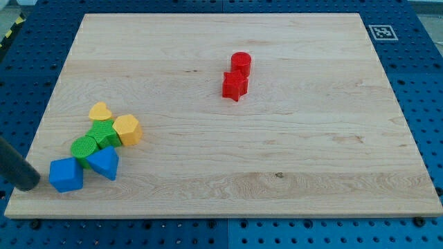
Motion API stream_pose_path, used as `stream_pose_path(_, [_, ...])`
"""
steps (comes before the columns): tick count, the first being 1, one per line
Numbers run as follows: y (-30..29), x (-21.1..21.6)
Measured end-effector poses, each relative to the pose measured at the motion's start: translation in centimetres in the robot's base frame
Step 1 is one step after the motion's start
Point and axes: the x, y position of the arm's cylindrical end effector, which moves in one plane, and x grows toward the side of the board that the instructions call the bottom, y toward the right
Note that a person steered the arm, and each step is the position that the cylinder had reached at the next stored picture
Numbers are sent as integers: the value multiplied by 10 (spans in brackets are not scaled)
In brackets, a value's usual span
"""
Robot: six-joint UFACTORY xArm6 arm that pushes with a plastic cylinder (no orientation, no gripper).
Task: Push the cube into the triangle
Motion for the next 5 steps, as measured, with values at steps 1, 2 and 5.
stream_pose_path(1, [19, 0])
stream_pose_path(2, [32, 0])
stream_pose_path(5, [99, 1])
